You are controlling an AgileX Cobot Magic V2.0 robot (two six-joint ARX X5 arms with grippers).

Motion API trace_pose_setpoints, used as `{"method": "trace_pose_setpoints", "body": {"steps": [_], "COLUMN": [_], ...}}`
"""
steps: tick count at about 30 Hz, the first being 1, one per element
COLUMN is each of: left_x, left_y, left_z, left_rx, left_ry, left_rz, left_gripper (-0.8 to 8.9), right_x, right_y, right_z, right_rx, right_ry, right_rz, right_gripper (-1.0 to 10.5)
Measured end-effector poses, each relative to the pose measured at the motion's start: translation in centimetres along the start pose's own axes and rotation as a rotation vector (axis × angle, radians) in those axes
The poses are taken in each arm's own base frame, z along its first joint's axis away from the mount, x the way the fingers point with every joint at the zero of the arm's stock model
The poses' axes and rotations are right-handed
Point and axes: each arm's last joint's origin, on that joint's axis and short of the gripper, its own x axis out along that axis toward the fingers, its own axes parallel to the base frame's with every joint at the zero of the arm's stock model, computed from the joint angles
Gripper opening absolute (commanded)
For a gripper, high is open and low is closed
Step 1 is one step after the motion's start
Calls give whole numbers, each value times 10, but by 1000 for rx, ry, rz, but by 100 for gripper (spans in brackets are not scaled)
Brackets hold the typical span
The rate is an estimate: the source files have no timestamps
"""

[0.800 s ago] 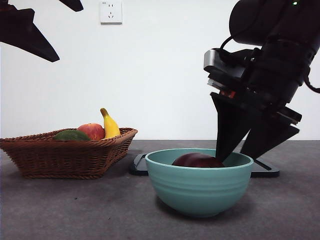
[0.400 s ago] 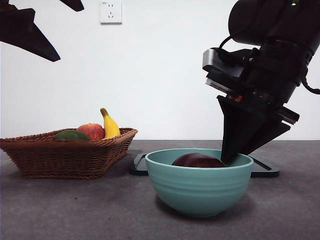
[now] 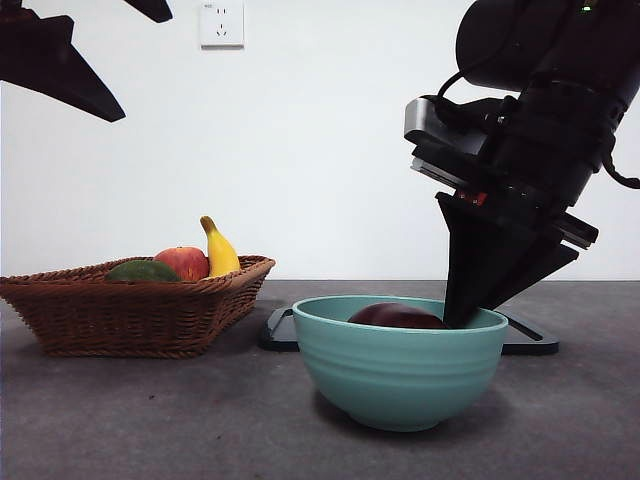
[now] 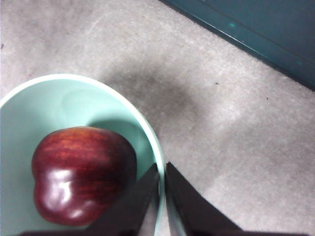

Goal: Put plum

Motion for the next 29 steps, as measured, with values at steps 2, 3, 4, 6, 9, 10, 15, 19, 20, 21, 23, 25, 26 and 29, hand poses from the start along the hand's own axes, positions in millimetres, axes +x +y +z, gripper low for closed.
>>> {"method": "trace_pose_setpoints", "body": {"steps": [2, 3, 4, 6, 9, 10, 15, 19, 20, 21, 23, 25, 26, 29], "left_x": [0, 0, 0, 0, 0, 0, 0, 0, 0, 0, 0, 0, 0, 0], "left_y": [0, 0, 0, 0, 0, 0, 0, 0, 0, 0, 0, 0, 0, 0], "left_z": [0, 0, 0, 0, 0, 0, 0, 0, 0, 0, 0, 0, 0, 0], "left_rx": [0, 0, 0, 0, 0, 0, 2, 2, 2, 2, 2, 2, 2, 2], "left_ry": [0, 0, 0, 0, 0, -1, -3, -3, -3, -3, -3, -3, -3, -3], "left_rz": [0, 0, 0, 0, 0, 0, 0, 0, 0, 0, 0, 0, 0, 0], "left_gripper": [403, 403, 403, 403, 403, 403, 403, 403, 403, 403, 403, 403, 403, 403], "right_x": [0, -1, -3, -9, -22, -27, -42, -51, -52, -52, -51, -46, -45, -38], "right_y": [0, 1, 1, 4, 6, 6, 0, -12, -15, -19, -27, -35, -38, -48], "right_z": [1, 2, 4, 11, 24, 28, 42, 57, 62, 66, 75, 83, 87, 99], "right_rx": [0, 0, 0, 0, 0, 1, 22, 53, 61, 70, 89, 106, 113, 131], "right_ry": [-1, -3, -7, -20, -58, -76, -133, -171, -179, -183, -187, -183, -181, -177], "right_rz": [0, 1, 1, 2, 3, 2, -12, -33, -38, -43, -54, -62, -65, -74], "right_gripper": [10, 11, 10, 11, 10, 10, 11, 10, 10, 11, 10, 10, 11, 11]}}
